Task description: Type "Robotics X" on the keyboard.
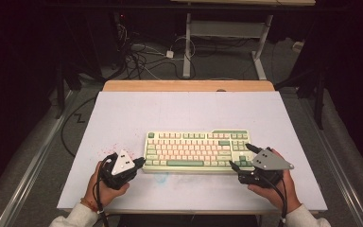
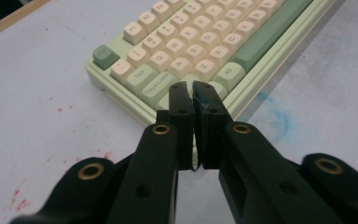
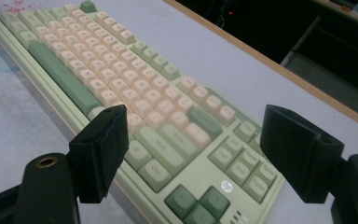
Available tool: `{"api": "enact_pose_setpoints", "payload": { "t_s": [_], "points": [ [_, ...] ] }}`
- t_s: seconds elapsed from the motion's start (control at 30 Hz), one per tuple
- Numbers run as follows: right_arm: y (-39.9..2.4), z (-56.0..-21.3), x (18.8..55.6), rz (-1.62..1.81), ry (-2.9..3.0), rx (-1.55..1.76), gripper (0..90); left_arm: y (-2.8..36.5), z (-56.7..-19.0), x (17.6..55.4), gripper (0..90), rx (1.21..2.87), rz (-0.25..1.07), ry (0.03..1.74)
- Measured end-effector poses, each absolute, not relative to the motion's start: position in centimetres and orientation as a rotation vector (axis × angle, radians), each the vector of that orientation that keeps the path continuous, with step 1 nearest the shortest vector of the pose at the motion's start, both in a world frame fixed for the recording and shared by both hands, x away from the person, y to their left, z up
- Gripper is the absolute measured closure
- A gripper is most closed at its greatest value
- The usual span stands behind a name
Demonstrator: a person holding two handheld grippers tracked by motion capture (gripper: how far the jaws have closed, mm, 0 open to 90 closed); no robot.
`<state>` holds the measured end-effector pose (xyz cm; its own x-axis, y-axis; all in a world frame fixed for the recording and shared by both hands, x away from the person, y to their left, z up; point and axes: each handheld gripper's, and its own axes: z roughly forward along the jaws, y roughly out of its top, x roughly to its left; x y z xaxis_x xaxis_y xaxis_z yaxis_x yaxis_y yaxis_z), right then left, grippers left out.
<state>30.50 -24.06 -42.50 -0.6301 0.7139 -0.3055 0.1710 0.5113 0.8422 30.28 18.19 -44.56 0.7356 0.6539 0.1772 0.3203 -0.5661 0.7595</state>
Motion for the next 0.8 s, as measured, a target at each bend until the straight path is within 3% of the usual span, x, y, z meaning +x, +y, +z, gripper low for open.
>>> {"api": "enact_pose_setpoints", "payload": {
  "t_s": [0.8],
  "points": [
    [-24.6,-43.9,30.0,1.032,2.14,0.737,23.9,11.5,-43.9,33.7,87.4,2.34,0.503,0.635]
  ]
}}
